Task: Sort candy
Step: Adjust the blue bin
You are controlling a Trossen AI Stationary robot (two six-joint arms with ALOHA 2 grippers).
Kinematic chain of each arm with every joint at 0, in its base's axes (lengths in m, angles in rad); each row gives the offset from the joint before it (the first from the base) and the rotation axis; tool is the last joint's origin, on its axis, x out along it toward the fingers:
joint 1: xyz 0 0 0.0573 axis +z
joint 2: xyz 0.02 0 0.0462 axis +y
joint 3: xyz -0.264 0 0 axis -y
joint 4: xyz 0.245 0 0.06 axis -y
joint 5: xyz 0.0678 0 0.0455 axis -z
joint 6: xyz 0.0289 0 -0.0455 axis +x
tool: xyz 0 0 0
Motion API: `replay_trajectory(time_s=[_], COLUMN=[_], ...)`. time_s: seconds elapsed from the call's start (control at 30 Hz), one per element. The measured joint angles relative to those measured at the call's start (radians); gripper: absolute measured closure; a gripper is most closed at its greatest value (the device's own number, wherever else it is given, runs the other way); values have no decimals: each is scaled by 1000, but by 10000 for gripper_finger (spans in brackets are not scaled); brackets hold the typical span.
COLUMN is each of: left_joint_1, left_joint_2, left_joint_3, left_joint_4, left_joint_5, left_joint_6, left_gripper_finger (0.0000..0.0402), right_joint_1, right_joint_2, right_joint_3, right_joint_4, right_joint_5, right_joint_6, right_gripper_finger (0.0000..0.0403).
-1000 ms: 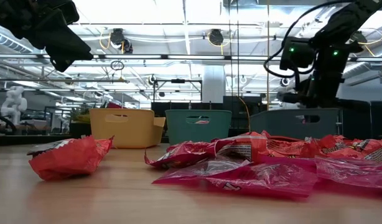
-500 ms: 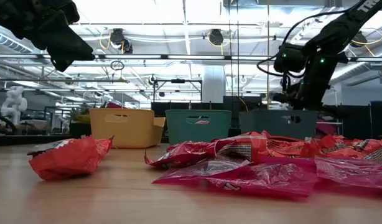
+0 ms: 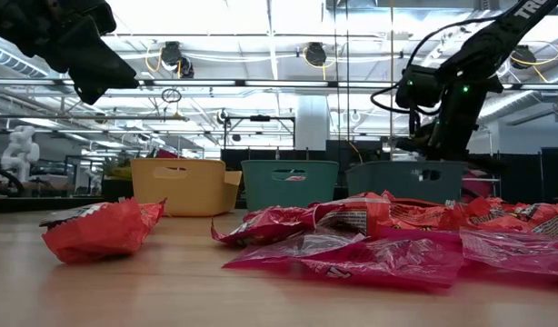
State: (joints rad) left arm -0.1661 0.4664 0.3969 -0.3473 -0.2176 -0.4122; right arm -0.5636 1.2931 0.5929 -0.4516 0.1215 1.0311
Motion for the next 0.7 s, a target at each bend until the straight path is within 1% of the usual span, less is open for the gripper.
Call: replay_trajectory(time_s=[0.13,0.23,0.4,0.53,0.7], left_joint_1=[0,0,0,0,0], left_joint_2=[0,0,0,0,0], left_joint_3=[0,0,0,0,0], left_joint_4=[0,-1,-2,-2,-2], left_joint_5=[0,0,0,0,1], left_joint_6=[0,0,0,0,0], left_gripper_finger=[297,297,297,297,297], right_joint_1=[0,0,0,1,0], right_joint_2=[-4,-4,-4,-4,-4], right_joint_3=[33,40,44,44,45], right_joint_4=[-53,-53,-60,-58,-59], right_joint_5=[3,4,3,3,2], right_joint_6=[11,8,58,57,55], right_gripper_finger=[403,403,401,385,353])
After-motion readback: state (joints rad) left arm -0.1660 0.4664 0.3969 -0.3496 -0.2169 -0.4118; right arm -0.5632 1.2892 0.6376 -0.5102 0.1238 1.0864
